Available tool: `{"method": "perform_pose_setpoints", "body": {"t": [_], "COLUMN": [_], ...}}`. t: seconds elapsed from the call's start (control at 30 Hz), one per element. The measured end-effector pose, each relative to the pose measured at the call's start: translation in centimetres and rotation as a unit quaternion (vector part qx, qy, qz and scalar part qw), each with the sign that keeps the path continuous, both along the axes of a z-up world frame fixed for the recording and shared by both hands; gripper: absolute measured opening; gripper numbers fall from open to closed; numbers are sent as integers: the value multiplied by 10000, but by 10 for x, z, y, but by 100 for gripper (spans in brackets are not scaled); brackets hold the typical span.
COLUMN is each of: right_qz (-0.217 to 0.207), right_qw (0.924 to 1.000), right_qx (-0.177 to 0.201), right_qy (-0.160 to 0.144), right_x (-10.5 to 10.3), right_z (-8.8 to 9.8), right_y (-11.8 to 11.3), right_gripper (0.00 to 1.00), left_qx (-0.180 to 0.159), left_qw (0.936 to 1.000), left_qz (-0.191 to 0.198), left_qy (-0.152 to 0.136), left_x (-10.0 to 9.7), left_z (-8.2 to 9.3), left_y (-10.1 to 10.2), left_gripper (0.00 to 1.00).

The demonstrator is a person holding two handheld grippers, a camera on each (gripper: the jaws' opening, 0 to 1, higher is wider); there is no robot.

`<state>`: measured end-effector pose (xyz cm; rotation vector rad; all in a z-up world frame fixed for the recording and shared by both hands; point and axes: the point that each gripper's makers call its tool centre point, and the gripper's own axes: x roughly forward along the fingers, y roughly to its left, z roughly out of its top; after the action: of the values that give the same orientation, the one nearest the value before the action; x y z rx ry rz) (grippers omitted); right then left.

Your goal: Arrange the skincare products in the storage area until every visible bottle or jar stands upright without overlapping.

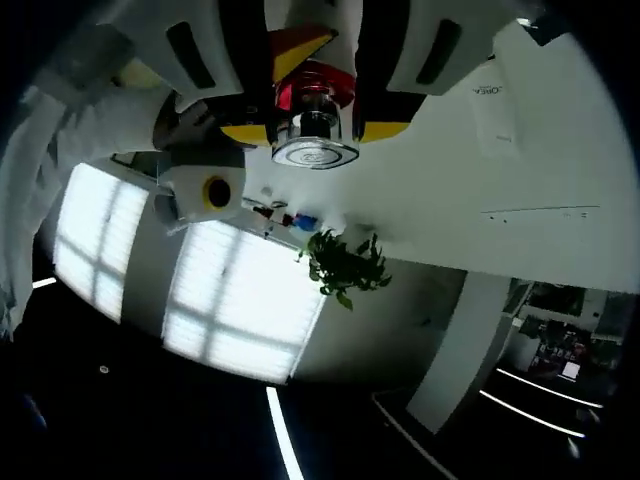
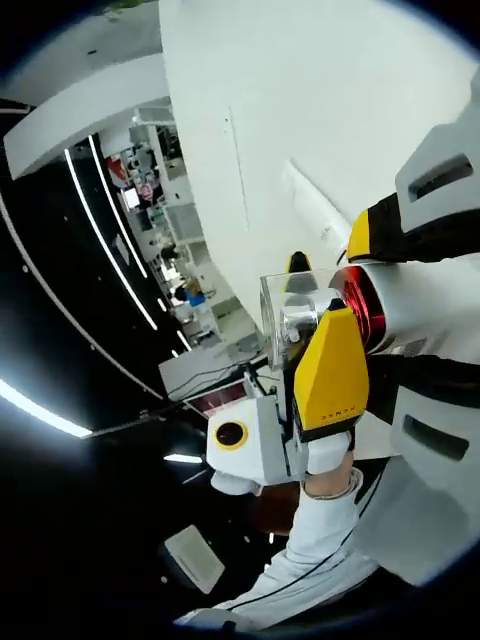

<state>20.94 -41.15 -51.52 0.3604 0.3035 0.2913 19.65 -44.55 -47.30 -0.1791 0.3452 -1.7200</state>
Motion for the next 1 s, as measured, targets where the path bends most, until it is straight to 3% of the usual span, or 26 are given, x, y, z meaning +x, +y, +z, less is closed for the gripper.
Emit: {"method": "perform_pose_setpoints", "body": {"t": [0.2, 0.33, 0.53, 0.7, 1.0], "right_qz": [-134, -205, -393, -293, 23], "right_qw": [9995, 9967, 9914, 9883, 9799], "right_qx": [-278, -784, -1221, -1462, -1983], "right_qy": [-81, -33, 244, 329, 198], "right_x": [-10, -18, -29, -30, -27], "right_z": [0, -7, -34, -51, -51], "right_y": [5, 7, 10, 21, 23], "right_gripper": [29, 29, 34, 28, 25], "left_qx": [-73, -191, -271, -284, -237], "left_qw": [9990, 9965, 9966, 9956, 9935], "left_qz": [-109, -120, -52, -67, -81], "left_qy": [-430, -806, -780, -889, -1114], "left_x": [-14, -23, -24, -28, -30], "left_z": [2, 5, 6, 6, 6], "left_y": [3, 8, 16, 22, 30], "left_gripper": [25, 25, 25, 25, 26]}}
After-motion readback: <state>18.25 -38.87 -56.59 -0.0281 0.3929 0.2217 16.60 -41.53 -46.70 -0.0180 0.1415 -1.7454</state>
